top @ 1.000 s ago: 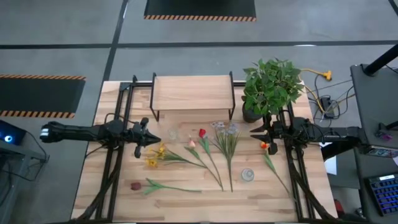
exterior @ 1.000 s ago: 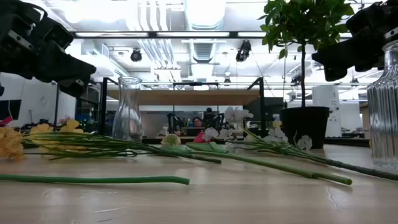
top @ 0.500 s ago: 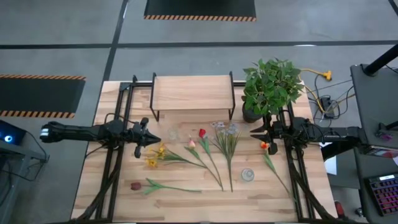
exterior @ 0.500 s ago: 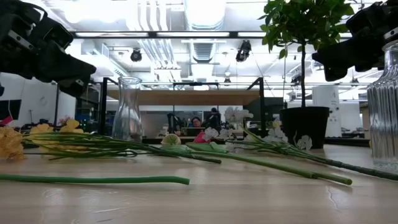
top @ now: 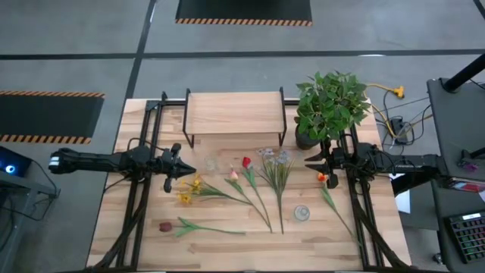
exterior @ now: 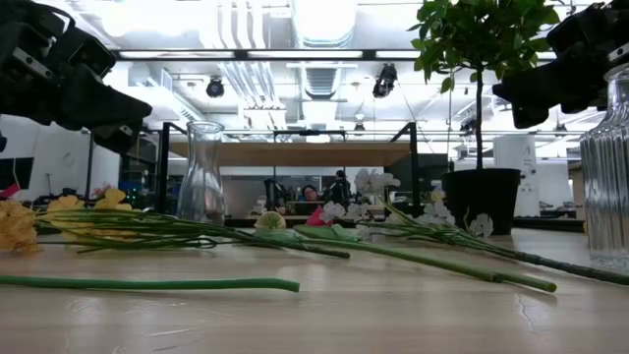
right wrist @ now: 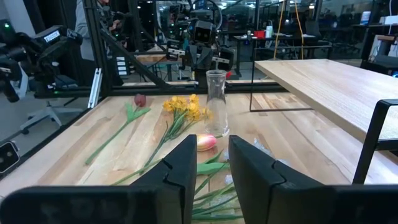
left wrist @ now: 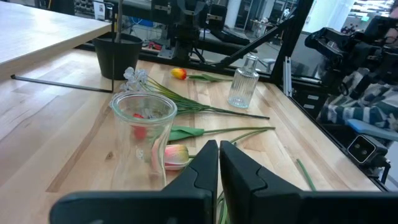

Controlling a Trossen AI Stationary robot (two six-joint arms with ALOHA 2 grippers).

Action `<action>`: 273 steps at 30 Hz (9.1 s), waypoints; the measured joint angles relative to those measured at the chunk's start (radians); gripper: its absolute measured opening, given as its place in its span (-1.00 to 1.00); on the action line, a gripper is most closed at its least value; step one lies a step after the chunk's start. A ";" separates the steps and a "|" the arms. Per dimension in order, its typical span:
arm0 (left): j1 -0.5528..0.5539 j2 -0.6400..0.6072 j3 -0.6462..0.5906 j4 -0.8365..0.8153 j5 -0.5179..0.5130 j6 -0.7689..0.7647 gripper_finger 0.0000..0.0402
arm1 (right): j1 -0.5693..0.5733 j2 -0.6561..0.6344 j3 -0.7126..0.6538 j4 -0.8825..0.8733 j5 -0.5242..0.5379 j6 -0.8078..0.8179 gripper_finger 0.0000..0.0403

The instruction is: Pick and place flowers into a vace then onto a shelf

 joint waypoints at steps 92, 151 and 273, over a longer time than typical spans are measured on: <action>0.000 0.000 0.000 0.000 0.000 0.000 -1.00 | 0.000 0.000 0.000 0.000 0.000 0.000 -0.62; 0.000 0.000 0.000 0.012 -0.004 0.108 -1.00 | 0.000 0.001 0.000 0.036 0.041 0.085 -0.59; 0.001 0.000 0.000 0.071 -0.086 0.113 -1.00 | 0.698 1.287 0.556 -0.926 0.123 1.496 -0.11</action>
